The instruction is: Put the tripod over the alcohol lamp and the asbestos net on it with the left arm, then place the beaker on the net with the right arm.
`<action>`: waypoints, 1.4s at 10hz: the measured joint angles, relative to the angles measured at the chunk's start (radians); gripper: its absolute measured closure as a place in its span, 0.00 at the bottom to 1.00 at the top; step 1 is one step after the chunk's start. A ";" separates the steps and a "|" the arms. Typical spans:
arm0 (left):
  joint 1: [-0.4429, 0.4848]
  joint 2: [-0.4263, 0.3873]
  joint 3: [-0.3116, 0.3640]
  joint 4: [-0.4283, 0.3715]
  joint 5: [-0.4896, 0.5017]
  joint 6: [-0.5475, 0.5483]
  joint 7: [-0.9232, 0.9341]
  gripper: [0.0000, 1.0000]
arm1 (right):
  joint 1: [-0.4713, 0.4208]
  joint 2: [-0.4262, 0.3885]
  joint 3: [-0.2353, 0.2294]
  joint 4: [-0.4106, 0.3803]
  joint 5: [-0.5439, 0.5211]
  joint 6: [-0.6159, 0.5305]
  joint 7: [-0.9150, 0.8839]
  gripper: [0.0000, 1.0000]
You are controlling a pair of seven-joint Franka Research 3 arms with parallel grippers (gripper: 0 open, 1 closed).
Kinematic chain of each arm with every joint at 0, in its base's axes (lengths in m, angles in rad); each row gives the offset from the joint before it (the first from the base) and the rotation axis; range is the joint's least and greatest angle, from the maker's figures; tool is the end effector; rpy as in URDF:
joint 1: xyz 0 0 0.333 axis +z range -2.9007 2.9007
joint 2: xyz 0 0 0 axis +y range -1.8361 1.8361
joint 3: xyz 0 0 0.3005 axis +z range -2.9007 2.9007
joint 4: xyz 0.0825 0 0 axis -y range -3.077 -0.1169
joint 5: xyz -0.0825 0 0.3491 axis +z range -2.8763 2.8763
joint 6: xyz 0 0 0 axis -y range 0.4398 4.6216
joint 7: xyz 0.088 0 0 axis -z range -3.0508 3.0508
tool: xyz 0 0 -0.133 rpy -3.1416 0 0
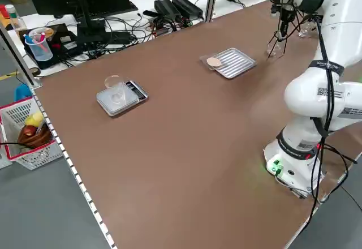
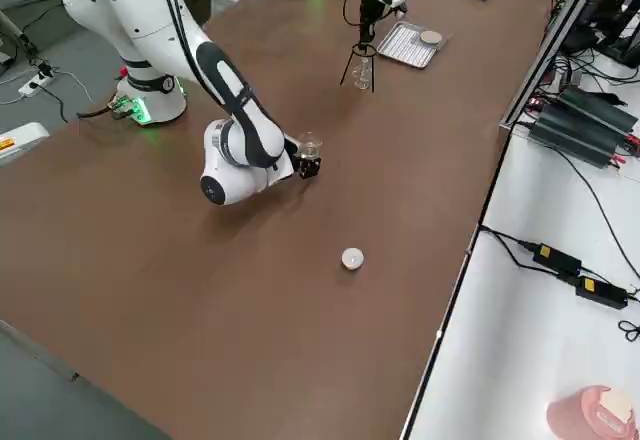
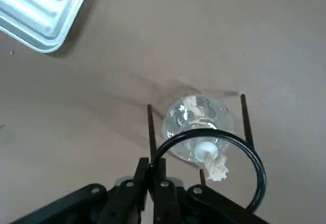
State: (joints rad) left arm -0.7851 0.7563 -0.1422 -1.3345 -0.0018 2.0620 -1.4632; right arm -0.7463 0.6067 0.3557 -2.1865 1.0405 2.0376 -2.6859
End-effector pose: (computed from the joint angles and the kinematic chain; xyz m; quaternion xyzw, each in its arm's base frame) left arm 0.4323 -0.5438 0.2615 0.9578 0.2827 -0.0502 0.0081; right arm 0.4565 -0.0954 0.1207 -0.6390 -0.5495 -0.4139 0.3442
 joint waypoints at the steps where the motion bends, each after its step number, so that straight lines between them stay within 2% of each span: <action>1: 0.000 0.000 0.000 0.000 0.000 0.001 0.000 0.92 | 0.000 0.002 0.000 -0.002 0.000 -0.002 0.000 0.00; 9: 0.000 0.008 -0.001 0.002 -0.003 0.037 -0.032 0.92 | 0.035 0.005 -0.011 -0.004 0.000 -0.008 0.000 0.00; 10: 0.000 0.008 -0.001 0.002 -0.003 0.037 -0.032 0.90 | 0.038 0.006 -0.012 -0.004 0.000 -0.008 0.000 0.00; 13: 0.000 0.021 0.000 0.002 -0.003 0.050 -0.032 0.71 | 0.049 0.009 -0.012 -0.006 0.000 -0.008 0.000 0.00; 14: 0.000 0.022 0.001 0.002 -0.003 0.052 -0.032 0.69 | 0.052 0.009 -0.012 -0.006 0.000 -0.008 0.000 0.00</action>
State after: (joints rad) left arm -0.7846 0.7778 -0.1417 -1.3326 -0.0047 2.1136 -1.4949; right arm -0.6943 0.6157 0.3438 -2.1927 1.0406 2.0297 -2.6863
